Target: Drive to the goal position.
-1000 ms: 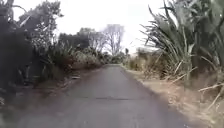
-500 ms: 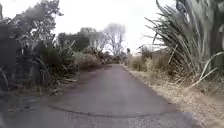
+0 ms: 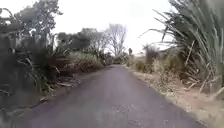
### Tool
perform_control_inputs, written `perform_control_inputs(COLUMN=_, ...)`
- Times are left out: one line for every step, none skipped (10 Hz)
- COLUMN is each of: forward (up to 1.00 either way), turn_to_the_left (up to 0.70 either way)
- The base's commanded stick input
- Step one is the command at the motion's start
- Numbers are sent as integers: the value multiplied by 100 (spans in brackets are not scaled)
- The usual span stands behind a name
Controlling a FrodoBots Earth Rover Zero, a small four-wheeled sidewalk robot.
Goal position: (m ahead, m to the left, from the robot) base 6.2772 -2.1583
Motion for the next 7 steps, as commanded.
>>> perform_control_inputs(forward=100, turn_to_the_left=0)
perform_control_inputs(forward=100, turn_to_the_left=0)
perform_control_inputs(forward=100, turn_to_the_left=0)
perform_control_inputs(forward=100, turn_to_the_left=0)
perform_control_inputs(forward=100, turn_to_the_left=0)
perform_control_inputs(forward=100, turn_to_the_left=0)
perform_control_inputs(forward=100, turn_to_the_left=0)
